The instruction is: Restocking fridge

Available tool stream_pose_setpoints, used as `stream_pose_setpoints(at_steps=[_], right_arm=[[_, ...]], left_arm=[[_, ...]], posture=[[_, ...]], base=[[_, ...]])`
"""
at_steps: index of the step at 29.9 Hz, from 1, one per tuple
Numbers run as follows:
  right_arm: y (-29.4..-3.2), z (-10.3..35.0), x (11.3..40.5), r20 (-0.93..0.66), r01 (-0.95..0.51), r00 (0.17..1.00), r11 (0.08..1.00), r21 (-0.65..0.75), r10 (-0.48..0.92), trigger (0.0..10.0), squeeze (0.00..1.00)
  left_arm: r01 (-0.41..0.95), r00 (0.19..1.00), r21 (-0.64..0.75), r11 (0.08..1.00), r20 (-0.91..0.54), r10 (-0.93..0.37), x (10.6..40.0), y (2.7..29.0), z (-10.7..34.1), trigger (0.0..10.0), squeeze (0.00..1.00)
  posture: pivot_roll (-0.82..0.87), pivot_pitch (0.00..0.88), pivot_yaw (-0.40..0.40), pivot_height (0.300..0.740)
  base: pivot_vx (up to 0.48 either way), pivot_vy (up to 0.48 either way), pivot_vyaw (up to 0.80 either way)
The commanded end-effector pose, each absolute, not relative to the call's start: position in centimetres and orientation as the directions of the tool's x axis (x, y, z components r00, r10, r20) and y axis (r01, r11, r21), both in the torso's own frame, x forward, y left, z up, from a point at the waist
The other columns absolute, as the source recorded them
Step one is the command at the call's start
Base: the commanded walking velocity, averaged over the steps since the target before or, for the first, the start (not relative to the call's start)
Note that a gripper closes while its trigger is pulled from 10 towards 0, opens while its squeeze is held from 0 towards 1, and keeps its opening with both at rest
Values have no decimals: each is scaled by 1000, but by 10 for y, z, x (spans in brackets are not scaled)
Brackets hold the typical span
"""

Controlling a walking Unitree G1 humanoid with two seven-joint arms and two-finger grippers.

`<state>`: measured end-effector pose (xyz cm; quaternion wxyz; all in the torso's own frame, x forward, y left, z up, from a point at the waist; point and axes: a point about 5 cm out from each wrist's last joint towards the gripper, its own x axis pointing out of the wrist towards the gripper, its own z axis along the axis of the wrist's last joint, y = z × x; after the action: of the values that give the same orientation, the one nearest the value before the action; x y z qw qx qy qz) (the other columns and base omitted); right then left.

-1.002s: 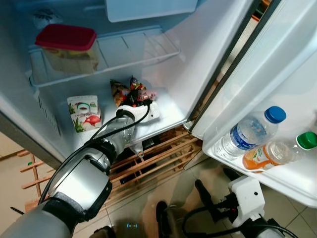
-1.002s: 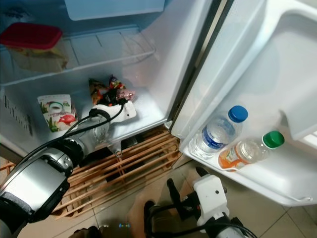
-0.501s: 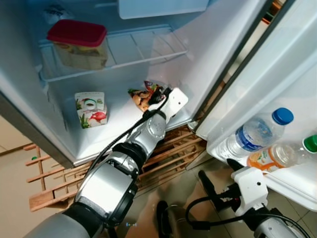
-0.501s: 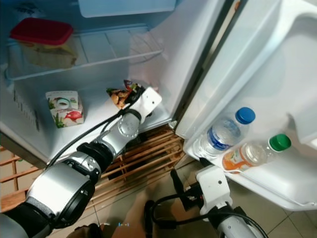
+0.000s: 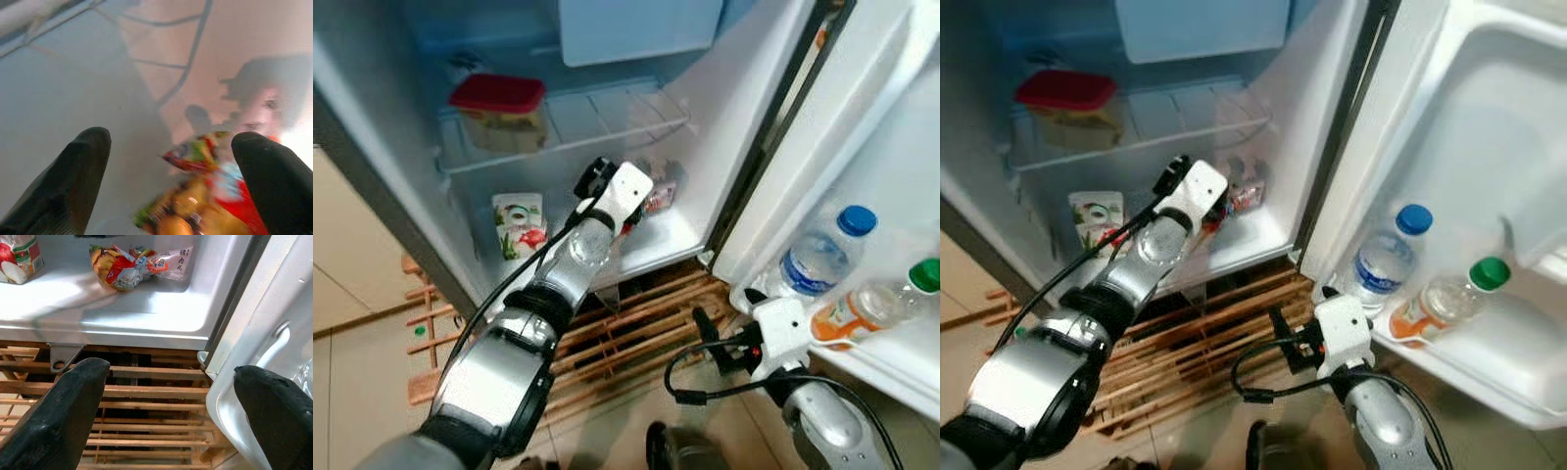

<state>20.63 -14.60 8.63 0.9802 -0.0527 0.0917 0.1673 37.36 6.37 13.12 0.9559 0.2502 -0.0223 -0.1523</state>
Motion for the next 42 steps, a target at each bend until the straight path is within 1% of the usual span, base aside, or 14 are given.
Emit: stream_pose_setpoints(at_steps=[1,31,32,33,34,35,36,42], right_arm=[[-144,92,214,-150,-342,933,936,-84,327,10000,0],[-144,92,214,-150,-342,933,936,-84,327,10000,0],[-141,92,219,-133,-351,932,933,-86,338,10000,0],[-150,98,247,-51,-262,965,963,-62,259,10000,0],[-150,98,247,-51,-262,965,963,-62,259,10000,0],[-153,99,253,-31,-234,972,971,-51,233,10000,0],[-154,100,256,-22,-220,976,975,-45,219,10000,0],[-153,102,257,-12,-222,975,973,-55,222,10000,0]], left_arm=[[339,932,375,863,-9,-362,369,56,137,10000,0],[339,932,375,863,-9,-362,369,56,137,10000,0],[389,914,285,876,-3,-405,361,54,138,10000,0],[417,896,94,904,123,-427,316,87,134,10000,0],[417,896,94,904,123,-427,316,87,134,10000,0],[425,889,68,903,156,-430,303,96,134,10000,0],[429,883,69,900,175,-435,297,99,135,10000,0],[481,848,95,872,203,-490,300,87,142,10000,0]], posture=[[-219,0,-20,740],[-219,0,-20,740],[-205,0,-18,740],[-143,0,19,740],[-143,0,19,740],[-143,0,19,740],[-148,0,22,740],[-157,0,22,740]], base=[[0,0,0],[0,0,0],[0,0,0],[0,0,0],[0,0,0],[0,0,0],[0,0,0],[0,0,0]])
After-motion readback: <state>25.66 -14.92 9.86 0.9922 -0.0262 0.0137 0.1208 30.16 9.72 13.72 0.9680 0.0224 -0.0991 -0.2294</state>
